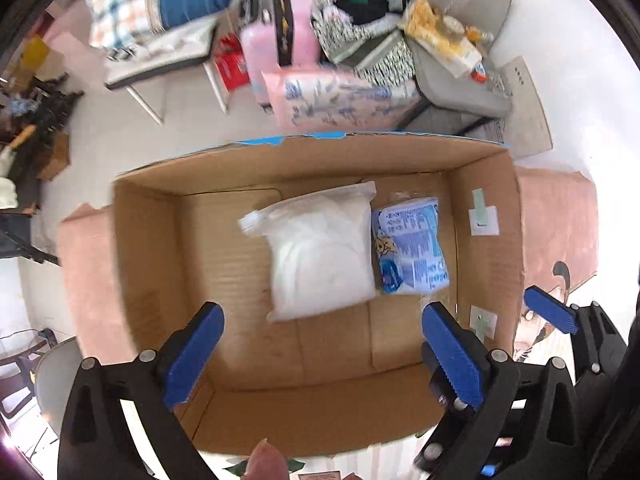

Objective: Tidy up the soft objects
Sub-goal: 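Lower the white bag and blue wipe pack into the box and release both, then grasp the green snack bag with the left tool while the right tool grasps the red snack bag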

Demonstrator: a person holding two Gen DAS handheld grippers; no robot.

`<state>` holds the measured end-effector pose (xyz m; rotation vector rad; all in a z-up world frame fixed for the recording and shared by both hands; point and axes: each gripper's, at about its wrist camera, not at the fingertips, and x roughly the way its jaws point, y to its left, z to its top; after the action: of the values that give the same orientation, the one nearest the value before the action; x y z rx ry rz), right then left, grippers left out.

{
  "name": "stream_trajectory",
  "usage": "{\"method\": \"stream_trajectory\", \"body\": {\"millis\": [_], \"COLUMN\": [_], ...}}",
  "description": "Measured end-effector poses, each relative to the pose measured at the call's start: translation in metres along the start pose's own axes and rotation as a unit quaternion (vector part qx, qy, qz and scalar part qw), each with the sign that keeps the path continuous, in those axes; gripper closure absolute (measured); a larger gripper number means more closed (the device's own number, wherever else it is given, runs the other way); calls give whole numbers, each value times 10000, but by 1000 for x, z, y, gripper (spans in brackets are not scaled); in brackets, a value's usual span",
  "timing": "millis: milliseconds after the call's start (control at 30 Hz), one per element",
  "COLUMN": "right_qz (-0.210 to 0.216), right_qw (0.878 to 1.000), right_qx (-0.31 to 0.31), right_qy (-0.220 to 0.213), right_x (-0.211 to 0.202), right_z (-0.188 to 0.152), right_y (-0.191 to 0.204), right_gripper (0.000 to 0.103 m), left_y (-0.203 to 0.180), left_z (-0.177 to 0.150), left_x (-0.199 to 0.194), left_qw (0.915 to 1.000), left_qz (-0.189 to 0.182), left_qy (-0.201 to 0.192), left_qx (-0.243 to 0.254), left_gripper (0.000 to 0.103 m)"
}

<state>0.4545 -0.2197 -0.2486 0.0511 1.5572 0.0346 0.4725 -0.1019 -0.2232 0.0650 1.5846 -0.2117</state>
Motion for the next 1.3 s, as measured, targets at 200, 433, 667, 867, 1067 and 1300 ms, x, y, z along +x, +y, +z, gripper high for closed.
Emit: {"method": "stream_trajectory", "body": {"millis": [200, 433, 667, 867, 1067, 1300], "right_qz": [-3, 242, 214, 1162, 894, 485], "right_qw": [9993, 9979, 9983, 9835, 9794, 9847], "right_qx": [9, 116, 320, 1284, 1654, 1379], "right_qy": [-386, -596, -446, 523, 736, 945], "right_x": [-39, -67, -32, 54, 101, 119], "right_z": [-47, -118, -215, -240, -223, -220], "right_y": [6, 17, 32, 39, 53, 65], "right_gripper": [0, 0, 0, 3, 4, 26], "left_y": [11, 25, 71, 100, 90, 83], "left_z": [-50, -133, -246, -298, -310, -296], "left_x": [-39, -66, -16, 63, 103, 141], "left_qw": [9983, 9918, 9873, 9905, 9845, 9879], "left_qz": [218, 688, 1386, 1344, 1495, 893], "left_qy": [-529, -1080, -773, 197, 352, 1033], "left_qx": [-137, -18, 26, 196, 844, 737], "left_gripper": [1, 2, 2, 8, 8, 39]}}
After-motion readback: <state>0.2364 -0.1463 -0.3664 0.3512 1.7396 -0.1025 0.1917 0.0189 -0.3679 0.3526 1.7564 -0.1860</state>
